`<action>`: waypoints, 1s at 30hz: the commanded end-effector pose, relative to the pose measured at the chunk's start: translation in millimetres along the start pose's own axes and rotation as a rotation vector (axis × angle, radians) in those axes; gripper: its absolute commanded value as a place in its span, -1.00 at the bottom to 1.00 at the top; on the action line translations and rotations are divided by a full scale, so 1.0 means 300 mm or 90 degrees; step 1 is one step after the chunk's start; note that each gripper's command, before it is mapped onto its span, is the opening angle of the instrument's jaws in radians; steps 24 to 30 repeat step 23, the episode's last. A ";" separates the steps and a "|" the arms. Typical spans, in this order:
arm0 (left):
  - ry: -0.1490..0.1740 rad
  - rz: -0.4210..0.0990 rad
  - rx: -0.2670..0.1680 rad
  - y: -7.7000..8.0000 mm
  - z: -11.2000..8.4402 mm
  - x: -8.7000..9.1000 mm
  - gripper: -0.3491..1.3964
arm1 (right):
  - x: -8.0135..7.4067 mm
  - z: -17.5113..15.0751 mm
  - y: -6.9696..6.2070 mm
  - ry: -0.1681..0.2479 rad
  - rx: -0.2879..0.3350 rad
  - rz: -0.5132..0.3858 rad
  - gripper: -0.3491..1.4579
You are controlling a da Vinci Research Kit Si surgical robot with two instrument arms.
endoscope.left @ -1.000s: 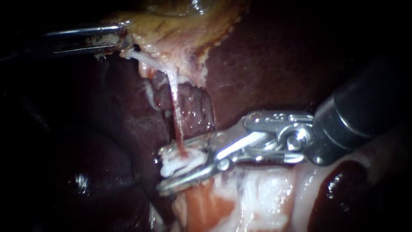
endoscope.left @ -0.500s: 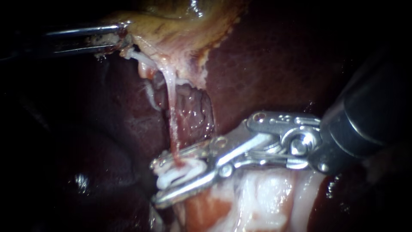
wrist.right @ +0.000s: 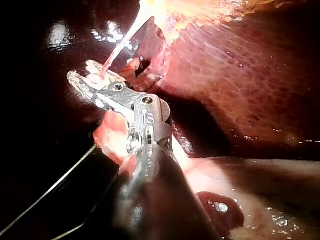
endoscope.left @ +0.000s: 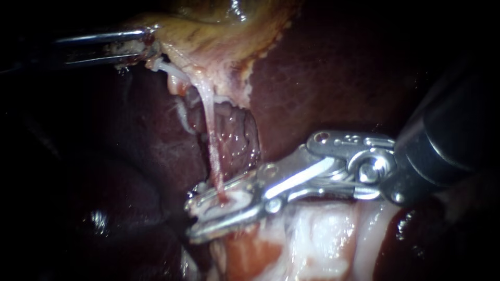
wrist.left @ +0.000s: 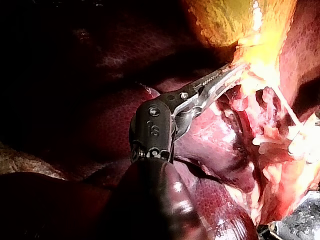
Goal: Clipping second clip right tube
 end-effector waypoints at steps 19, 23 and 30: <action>0.000 -0.003 0.000 -0.0002 0.0002 -0.0005 -1.00 | -0.0018 -0.003 -0.0018 0.000 0.003 0.021 -1.00; 0.000 -0.003 0.000 -0.0002 0.0003 -0.0007 -1.00 | -0.0019 -0.003 -0.0015 0.000 0.003 0.021 -1.00; 0.000 -0.003 0.000 -0.0002 0.0003 -0.0007 -1.00 | -0.0019 -0.003 -0.0015 0.000 0.003 0.021 -1.00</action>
